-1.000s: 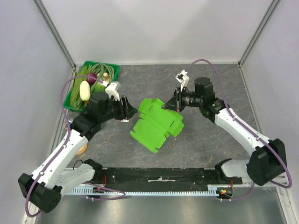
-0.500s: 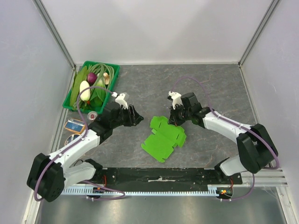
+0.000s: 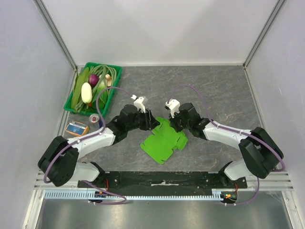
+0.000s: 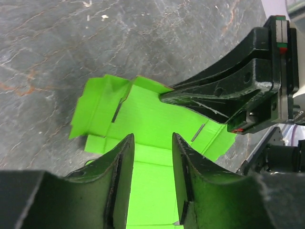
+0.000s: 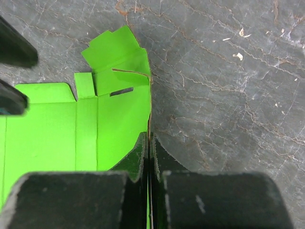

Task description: Fold the paper box

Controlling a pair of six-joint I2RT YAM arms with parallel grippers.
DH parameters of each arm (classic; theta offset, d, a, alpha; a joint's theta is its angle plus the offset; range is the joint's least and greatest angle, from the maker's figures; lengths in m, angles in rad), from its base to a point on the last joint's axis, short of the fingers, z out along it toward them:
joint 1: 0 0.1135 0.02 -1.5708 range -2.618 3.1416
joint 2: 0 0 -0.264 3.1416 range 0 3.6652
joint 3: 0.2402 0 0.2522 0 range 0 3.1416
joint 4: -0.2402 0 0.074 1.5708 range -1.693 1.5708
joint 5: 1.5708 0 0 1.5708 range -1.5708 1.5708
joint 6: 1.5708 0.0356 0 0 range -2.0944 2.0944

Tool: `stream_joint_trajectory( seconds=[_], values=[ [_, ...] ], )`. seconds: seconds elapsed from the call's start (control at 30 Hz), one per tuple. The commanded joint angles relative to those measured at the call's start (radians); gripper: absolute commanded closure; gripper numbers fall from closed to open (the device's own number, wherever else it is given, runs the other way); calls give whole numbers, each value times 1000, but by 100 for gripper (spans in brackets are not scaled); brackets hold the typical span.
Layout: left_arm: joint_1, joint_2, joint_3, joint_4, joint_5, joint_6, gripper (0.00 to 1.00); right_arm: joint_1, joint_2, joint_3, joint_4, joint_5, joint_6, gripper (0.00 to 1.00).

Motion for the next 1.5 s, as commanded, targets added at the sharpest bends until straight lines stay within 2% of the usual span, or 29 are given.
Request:
stream_joint_trajectory(
  seconds=[0.0, 0.2, 0.67, 0.8, 0.83, 0.93, 1.0, 1.03, 1.07, 1.1, 1.13, 1.17, 1.2, 1.23, 1.27, 1.3, 1.33, 1.37, 1.4, 1.43, 1.47],
  values=[
    [-65, 65, 95, 53, -128, 131, 59, 10, -17, -7, 76, 25, -54, 100],
    [-99, 185, 187, 28, -257, 269, 59, 12, -28, -12, 80, 7, -60, 100],
    [-106, 272, 227, 47, -239, 398, 65, 12, -31, -7, 89, -44, -66, 100],
    [-120, 316, 264, 25, -283, 438, 75, 12, -23, 2, 86, -45, -66, 100],
    [-123, 324, 267, 22, -289, 442, 82, 13, -23, 5, 86, -44, -66, 100],
    [-136, 335, 264, 21, -343, 448, 93, 12, -16, 17, 79, -29, -65, 100],
    [-149, 327, 236, 54, -418, 432, 97, 13, 3, 43, 54, 5, -66, 100],
    [-152, 314, 221, 71, -449, 422, 98, 13, 9, 60, 33, 77, -37, 95],
    [-160, 307, 207, 97, -510, 410, 98, 12, 15, 80, -28, 106, -17, 86],
    [-162, 300, 178, 131, -532, 390, 98, 13, 23, 129, -74, 146, 12, 61],
    [-162, 294, 166, 146, -550, 378, 98, 12, 26, 158, -125, 228, 88, 54],
    [-165, 286, 158, 155, -597, 355, 98, 12, 29, 195, -253, 281, 140, 48],
    [-166, 280, 141, 174, -619, 340, 98, 12, 34, 271, -326, 329, 186, 34],
    [-166, 278, 134, 182, -634, 323, 98, 13, 37, 310, -401, 372, 293, 28],
    [-168, 271, 121, 189, -662, 291, 98, 10, 43, 391, -543, 449, 341, 24],
    [-168, 268, 115, 211, -665, 280, 98, 9, 43, 428, -611, 482, 389, 21],
    [-169, 268, 111, 215, -685, 268, 98, 3, 35, 453, -701, 508, 500, 20],
    [-171, 269, 106, 220, -690, 242, 98, 1, 2, 465, -720, 504, 555, 19],
    [-171, 268, 101, 226, -696, 231, 98, -4, -24, 455, -721, 457, 619, 15],
    [-174, 266, 98, 234, -703, 218, 98, -10, -55, 426, -642, 393, 670, 14],
    [-175, 260, 88, 240, -710, 206, 98, -16, -107, 356, -580, 234, 799, 13]
  ],
)
